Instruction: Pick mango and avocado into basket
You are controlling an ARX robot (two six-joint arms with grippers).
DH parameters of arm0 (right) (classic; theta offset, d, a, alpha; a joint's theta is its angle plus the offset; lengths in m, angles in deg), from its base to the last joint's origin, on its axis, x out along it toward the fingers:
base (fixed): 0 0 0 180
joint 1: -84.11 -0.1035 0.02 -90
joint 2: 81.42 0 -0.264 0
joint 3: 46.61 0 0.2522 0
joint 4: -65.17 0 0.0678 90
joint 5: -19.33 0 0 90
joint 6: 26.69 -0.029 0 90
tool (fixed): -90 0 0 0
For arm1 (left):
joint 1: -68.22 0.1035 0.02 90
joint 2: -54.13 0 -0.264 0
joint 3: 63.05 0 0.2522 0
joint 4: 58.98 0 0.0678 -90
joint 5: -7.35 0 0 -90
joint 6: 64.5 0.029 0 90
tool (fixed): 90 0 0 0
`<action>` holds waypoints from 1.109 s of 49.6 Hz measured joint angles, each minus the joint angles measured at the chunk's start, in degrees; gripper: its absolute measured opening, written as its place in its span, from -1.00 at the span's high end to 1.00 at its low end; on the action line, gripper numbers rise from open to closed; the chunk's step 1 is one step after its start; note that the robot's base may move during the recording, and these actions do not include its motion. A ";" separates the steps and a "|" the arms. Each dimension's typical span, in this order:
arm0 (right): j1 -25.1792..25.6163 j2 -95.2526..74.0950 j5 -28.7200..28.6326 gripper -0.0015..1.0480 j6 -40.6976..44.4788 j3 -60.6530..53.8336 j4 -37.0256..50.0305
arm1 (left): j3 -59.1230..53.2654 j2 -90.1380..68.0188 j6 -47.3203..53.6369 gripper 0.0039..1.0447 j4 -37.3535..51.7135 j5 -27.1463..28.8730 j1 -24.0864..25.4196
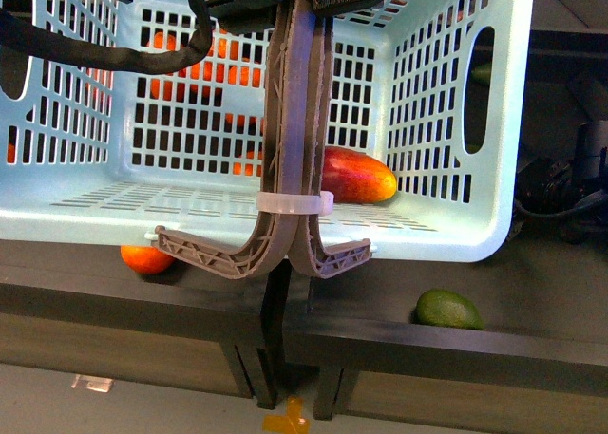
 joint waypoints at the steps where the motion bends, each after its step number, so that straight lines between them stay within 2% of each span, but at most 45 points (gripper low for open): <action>1: -0.04 0.02 0.04 -0.36 -0.07 -0.11 0.20 | 0.00 0.00 0.00 0.90 0.00 0.00 0.00; 10: -0.35 0.13 0.15 -0.16 -0.28 -0.55 0.90 | 0.00 0.00 0.00 0.90 0.00 0.04 0.00; 31: -0.48 0.52 0.11 -0.13 -1.75 -2.14 2.97 | 0.00 0.00 -0.02 0.90 0.00 0.02 0.00; 41: 0.42 7.13 -1.60 -0.12 -6.56 -12.46 12.15 | 0.00 0.00 0.00 0.90 -0.02 0.09 0.00; 49: 2.25 21.68 -4.70 -0.12 -11.96 -27.17 21.42 | 0.00 0.00 0.00 0.90 0.00 0.07 0.00; 55: 2.86 29.75 -6.03 -0.12 -14.78 -34.42 24.33 | 0.00 0.00 0.00 0.90 0.00 0.04 0.00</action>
